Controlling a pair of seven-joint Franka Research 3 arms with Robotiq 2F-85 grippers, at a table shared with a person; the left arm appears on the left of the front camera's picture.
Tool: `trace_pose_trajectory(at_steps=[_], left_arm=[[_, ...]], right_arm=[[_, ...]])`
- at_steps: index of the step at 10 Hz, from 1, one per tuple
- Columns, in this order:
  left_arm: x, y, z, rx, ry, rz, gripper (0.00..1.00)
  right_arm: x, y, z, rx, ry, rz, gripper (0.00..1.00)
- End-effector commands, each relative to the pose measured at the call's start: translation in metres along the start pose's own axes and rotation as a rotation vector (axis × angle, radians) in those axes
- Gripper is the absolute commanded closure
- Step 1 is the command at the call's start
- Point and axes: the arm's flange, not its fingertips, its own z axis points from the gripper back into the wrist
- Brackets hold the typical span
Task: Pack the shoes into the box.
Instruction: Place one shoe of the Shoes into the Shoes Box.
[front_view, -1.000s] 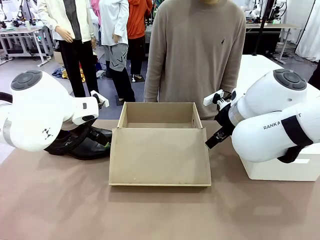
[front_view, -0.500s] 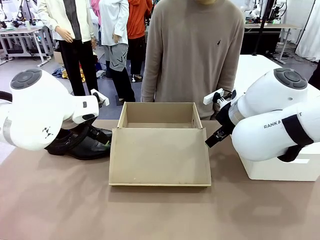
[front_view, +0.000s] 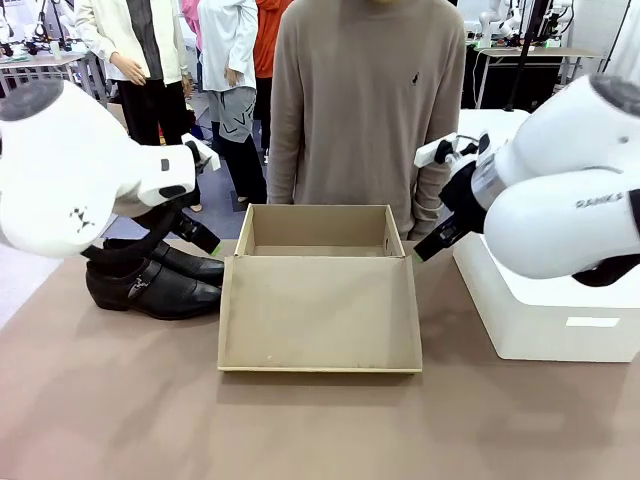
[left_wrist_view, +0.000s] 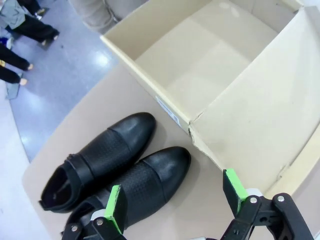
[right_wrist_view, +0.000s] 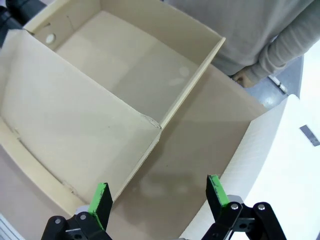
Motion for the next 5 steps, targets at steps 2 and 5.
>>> trace_pose_trajectory(at_steps=[2,5], left_arm=[[0.02,0.007,0.034,0.0,-0.001,-0.066,0.0],[0.027,0.013,0.049,-0.044,-0.015,-0.096,0.0]], right_arm=[[0.006,-0.011,0.039,0.033,-0.026,0.055,0.0],[0.003,-0.012,0.056,0.077,-0.051,0.076,0.0]])
